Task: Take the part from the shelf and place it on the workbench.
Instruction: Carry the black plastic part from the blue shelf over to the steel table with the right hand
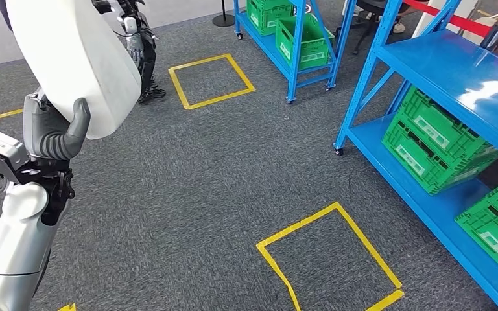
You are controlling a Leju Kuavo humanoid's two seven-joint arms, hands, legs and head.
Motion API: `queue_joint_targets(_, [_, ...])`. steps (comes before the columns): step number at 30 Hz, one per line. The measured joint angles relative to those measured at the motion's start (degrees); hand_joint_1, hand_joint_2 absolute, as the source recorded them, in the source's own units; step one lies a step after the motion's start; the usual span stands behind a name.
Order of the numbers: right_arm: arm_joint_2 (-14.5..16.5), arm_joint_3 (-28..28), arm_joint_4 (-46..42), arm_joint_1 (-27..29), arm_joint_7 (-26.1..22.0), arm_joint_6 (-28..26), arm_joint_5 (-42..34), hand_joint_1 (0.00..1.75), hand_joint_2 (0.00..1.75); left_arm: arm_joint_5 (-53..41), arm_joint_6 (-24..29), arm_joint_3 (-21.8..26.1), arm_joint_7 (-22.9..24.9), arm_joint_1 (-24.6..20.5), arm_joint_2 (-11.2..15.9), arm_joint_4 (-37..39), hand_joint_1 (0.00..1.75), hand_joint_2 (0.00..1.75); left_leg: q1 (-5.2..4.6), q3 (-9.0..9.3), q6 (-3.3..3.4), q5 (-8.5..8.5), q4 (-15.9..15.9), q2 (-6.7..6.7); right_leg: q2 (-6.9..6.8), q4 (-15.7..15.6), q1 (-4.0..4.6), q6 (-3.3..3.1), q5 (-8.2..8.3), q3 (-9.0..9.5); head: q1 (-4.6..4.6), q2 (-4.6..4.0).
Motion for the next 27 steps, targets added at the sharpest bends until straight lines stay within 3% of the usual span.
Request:
queue_joint_targets(1, [0.0, 0.0, 0.0, 0.0, 0.0, 0.0, -0.1, 0.0, 0.0, 0.0, 0.2, -0.1, 0.0, -0.1, 0.1, 0.0, 1.75, 1.75, -0.06, -0.48, -0.23, -0.52, 0.8, 1.38, -0.73, -0.2, 0.0, -0.46, 0.19, 0.07, -0.16, 0.01])
queue_joint_targets(3, [0.0, 0.0, 0.0, 0.2, -0.1, 0.0, -0.1, 0.0, 0.0, -0.2, 0.4, -0.2, 0.0, -0.4, 0.2, 0.0, 1.75, 1.75, -0.22, -2.88, -0.51, -3.51, 6.1, 5.1, -2.29, -0.5, 0.13, -1.16, 0.35, 0.12, -0.5, 0.01])
queue_joint_targets(5, [0.0, -0.1, 0.0, 0.4, 0.0, 0.0, -0.1, 0.0, 0.0, -0.3, 0.5, -0.4, 0.0, -0.3, 0.3, 0.1, 1.75, 1.75, -0.19, -6.16, -0.8, -6.88, 13.6, 6.5, -3.88, -0.5, 0.39, -1.46, 0.28, 0.05, -0.62, 0.01])
queue_joint_targets(6, [0.0, -0.1, 0.0, 0.4, 0.0, 0.0, -0.1, 0.0, 0.0, -0.3, 0.6, -0.4, 0.0, 0.0, 0.3, 0.2, 1.75, 1.75, -0.18, -6.98, -0.85, -7.43, 15.6, 6.64, -4.66, -0.5, 0.5, -1.52, 0.24, 0.03, -0.63, 0.0])
queue_joint_targets(7, [0.0, -0.1, 0.0, 0.5, 0.0, 0.0, -0.1, 0.0, 0.0, -0.3, 0.6, -0.5, 0.0, 0.2, 0.4, 0.3, 1.75, 1.75, -0.19, -6.68, -0.8, -6.93, 15.5, 6.78, -5.45, -0.5, 0.6, -1.55, 0.2, 0.04, -0.63, 0.0])
queue_joint_targets(8, [0.0, -0.1, 0.0, 0.4, -0.1, 0.0, -0.1, 0.0, 0.0, -0.3, 0.6, -0.5, -0.1, 0.3, 0.4, 0.3, 1.75, 1.75, -0.23, -5.15, -0.64, -5.52, 13.0, 7.17, -6.24, -0.5, 0.7, -1.56, 0.14, 0.1, -0.63, 0.0])
queue_joint_targets(10, [0.0, -0.1, 0.0, 0.4, -0.1, 0.0, -0.1, 0.0, 0.0, -0.2, 0.7, -0.5, -0.2, 0.4, 0.7, 0.2, 1.75, 1.75, -0.67, -0.53, 0.07, -2.57, 4.9, 9.43, -7.72, -0.5, 0.99, -1.43, -0.08, 0.34, -0.63, 0.01])
queue_joint_targets(12, [0.0, -0.1, 0.0, 0.4, -0.1, 0.1, -0.2, 0.0, 0.0, -0.1, 0.7, -0.5, -0.4, 0.3, 0.9, 0.1, 1.75, 1.75, -1.28, 1.96, 0.92, -1.5, 0.3, 11.07, -8.95, -0.5, 1.18, -1.0, -0.26, 0.51, -0.57, 0.01])
queue_joint_targets(14, [0.0, -0.2, 0.0, 0.2, -0.1, 0.1, -0.2, 0.0, 0.0, 0.0, 0.7, -0.4, -0.5, 0.3, 1.2, 0.0, 1.75, 1.75, -1.56, 1.88, 1.6, -1.32, -0.3, 10.11, -10.21, -0.6, 1.16, -0.41, -0.31, 0.67, -0.53, 0.0])
queue_joint_targets(15, [0.0, -0.2, 0.0, 0.1, -0.1, 0.1, -0.3, 0.0, 0.0, 0.0, 0.7, -0.4, -0.5, 0.4, 1.4, 0.0, 1.75, 1.75, -1.45, 1.9, 1.9, -1.08, -0.5, 9.38, -10.01, -0.5, 1.07, -0.05, -0.47, 0.79, -0.49, 0.0])
queue_joint_targets(17, [-0.1, -0.2, 0.0, 0.0, -0.2, 0.3, -0.4, 0.0, 0.0, 0.1, 0.8, -0.4, -0.5, 0.3, 1.7, -0.2, 1.75, 1.75, -1.03, 2.06, 2.54, -0.54, -1.2, 8.05, -7.07, 1.7, 0.85, 0.6, -2.09, 0.01, -0.4, 0.01])
queue_joint_targets(19, [-0.1, -0.3, 0.0, 0.2, -0.3, 0.4, -0.4, 0.0, 0.0, 0.4, 0.9, -0.4, -0.6, 0.4, 1.8, -0.3, 1.75, 1.75, -0.79, 1.95, 2.89, -0.26, -1.4, 6.78, -3.51, 8.2, 0.62, 0.94, -5.51, -3.07, -0.25, 0.01])
queue_joint_targets(21, [-0.1, -0.3, 0.0, 0.4, -0.3, 0.5, -0.4, 0.0, 0.0, 0.6, 1.0, -0.4, -0.7, 0.9, 1.8, -0.3, 1.75, 1.75, -0.75, 1.63, 2.94, -0.21, -1.2, 5.25, -2.65, 14.4, 0.51, 1.11, -7.59, -6.33, -0.18, 0.0])
queue_joint_targets(22, [-0.2, -0.3, 0.0, 0.5, -0.3, 0.6, -0.4, 0.0, 0.0, 0.7, 1.0, -0.4, -0.7, 1.2, 1.8, -0.3, 1.75, 1.75, -0.69, 1.49, 2.88, -0.2, -1.0, 4.37, -2.56, 15.0, 0.42, 1.18, -7.09, -6.78, -0.18, 0.0])
queue_joint_targets(24, [-0.3, -0.3, 0.0, 0.5, -0.3, 0.7, -0.4, 0.0, 0.0, 0.7, 1.1, -0.4, -0.7, 1.3, 2.0, -0.3, 1.75, 1.75, -0.48, 1.23, 2.56, -0.26, -0.5, 2.66, -1.74, 9.7, 0.06, 1.32, -3.44, -4.44, -0.17, -0.01])
queue_joint_targets(25, [-0.4, -0.3, 0.0, 0.5, -0.3, 0.7, -0.3, 0.0, 0.0, 0.8, 1.2, -0.3, -0.8, 1.3, 2.1, -0.4, 1.75, 1.75, -0.37, 1.06, 2.25, -0.32, -0.2, 1.85, -0.45, 6.0, -0.17, 1.46, -1.87, -2.68, -0.17, -0.01])
queue_joint_targets(27, [-0.4, -0.3, 0.0, 0.4, -0.3, 0.9, -0.2, 0.0, 0.0, 0.8, 1.3, -0.1, -0.8, 1.3, 2.3, -0.5, 1.75, 1.75, -0.3, 0.6, 1.41, -0.4, 0.3, 0.38, 1.35, 1.3, -0.37, 1.4, -0.34, -0.49, -0.12, 0.0])
